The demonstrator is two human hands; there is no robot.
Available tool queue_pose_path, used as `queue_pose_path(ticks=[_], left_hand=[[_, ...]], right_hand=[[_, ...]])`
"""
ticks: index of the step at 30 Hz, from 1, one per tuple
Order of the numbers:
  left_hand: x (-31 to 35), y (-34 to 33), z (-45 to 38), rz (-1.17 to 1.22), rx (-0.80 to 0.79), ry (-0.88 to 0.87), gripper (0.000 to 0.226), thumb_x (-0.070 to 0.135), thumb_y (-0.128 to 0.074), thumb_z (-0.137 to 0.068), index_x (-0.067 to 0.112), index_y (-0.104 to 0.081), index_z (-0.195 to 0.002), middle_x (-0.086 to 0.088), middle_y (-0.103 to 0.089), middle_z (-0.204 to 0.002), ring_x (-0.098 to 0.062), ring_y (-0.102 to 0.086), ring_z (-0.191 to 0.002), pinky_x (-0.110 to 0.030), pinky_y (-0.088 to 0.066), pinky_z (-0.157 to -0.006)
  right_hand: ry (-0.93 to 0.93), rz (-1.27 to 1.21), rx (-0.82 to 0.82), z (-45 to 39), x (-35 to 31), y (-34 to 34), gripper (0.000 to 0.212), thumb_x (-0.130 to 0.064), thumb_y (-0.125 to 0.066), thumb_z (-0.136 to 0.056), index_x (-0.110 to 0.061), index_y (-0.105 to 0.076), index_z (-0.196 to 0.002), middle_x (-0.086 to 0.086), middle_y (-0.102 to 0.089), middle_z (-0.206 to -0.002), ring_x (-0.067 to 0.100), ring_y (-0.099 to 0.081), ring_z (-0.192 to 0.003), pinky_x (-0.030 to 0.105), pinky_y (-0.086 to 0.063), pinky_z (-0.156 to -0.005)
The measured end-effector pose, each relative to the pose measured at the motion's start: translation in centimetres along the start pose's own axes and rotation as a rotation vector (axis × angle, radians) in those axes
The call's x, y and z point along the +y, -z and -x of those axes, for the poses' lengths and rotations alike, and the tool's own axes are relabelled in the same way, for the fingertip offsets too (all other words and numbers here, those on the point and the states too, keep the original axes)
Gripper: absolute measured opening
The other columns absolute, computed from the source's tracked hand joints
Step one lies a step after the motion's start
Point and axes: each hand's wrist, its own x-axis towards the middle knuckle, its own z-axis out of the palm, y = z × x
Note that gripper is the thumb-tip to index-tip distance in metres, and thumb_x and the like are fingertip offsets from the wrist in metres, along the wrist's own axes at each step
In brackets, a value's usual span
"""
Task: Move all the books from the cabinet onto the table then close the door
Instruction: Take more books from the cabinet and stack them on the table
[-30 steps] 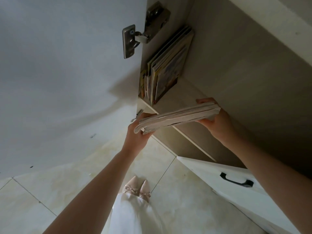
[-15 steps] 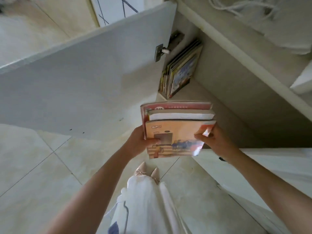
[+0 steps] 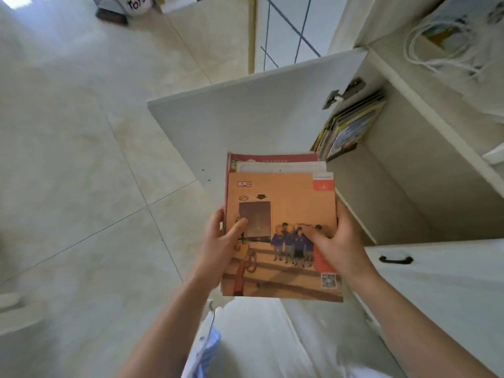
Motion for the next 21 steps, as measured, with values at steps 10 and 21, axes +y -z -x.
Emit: queue_pose_path(ticks=[10,21], left_hand=[[-4.3,10.9,11.5,-0.088,0.420,-0.273,0.060,0.020,-0.067,-0.089,0.043,-0.034,-0.134,0.015,-0.063,-0.106,-0.005,-0.070,-0.087,-0.029,-0.061,-0.070],[-14.5,23.5,27.4,-0.073,0.908,-0.184,0.058,0.034,-0.067,-0.089,0.037,-0.037,-0.139,0.010,-0.063,-0.121,-0.009,-0.066,-0.104,-0.037,-0.058,-0.087]], right_hand=[[0.183,0.164,-0.180,9.7,-4.8,-11.0,0.083,-0.026,-0.069,-0.086,-0.033,-0.014,-0.147,-0.009,-0.044,-0.138,0.008,-0.050,-0.120,0.030,-0.055,-0.091],[0.491,0.449,-0.513,23.5,-6.6,-25.8,0.078,-0.024,-0.066,-0.088,-0.022,-0.020,-0.150,0.002,-0.037,-0.143,0.014,-0.043,-0.124,0.037,-0.054,-0.094]])
